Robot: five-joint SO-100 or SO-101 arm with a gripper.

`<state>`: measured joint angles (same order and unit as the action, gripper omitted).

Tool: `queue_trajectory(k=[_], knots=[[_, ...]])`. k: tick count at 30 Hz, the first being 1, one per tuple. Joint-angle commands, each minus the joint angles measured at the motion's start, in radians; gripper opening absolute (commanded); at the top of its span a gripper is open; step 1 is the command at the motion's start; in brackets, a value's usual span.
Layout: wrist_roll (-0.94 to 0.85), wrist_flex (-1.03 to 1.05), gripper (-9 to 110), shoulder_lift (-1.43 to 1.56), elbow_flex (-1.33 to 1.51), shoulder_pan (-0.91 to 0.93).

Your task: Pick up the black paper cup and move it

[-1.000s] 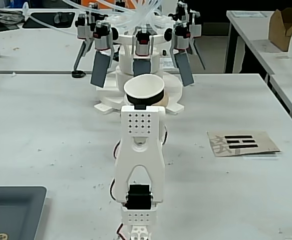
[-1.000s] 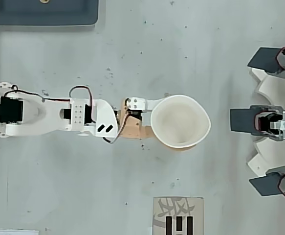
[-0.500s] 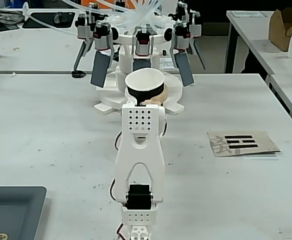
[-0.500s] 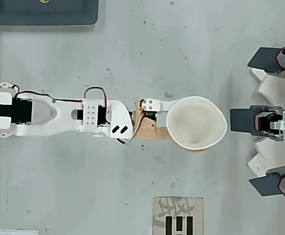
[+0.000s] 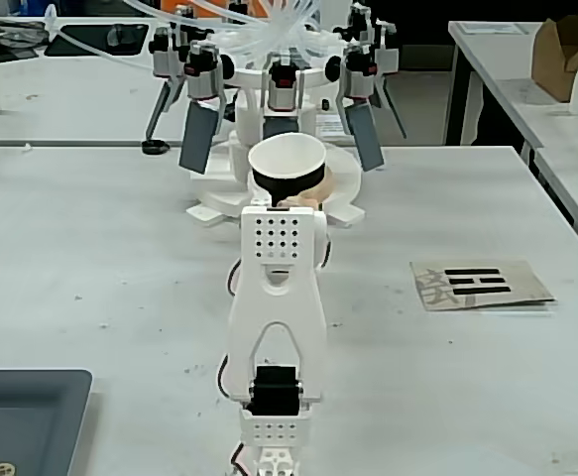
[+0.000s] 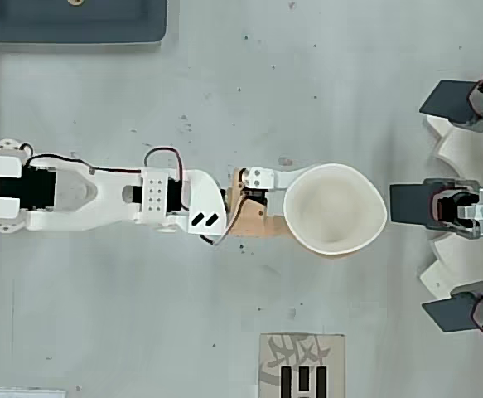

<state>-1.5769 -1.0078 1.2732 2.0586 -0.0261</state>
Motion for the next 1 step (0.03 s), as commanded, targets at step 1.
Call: queue_trajectory(k=[1], knots=[[0.009,0.002,4,0.025,-0.049,0.009]])
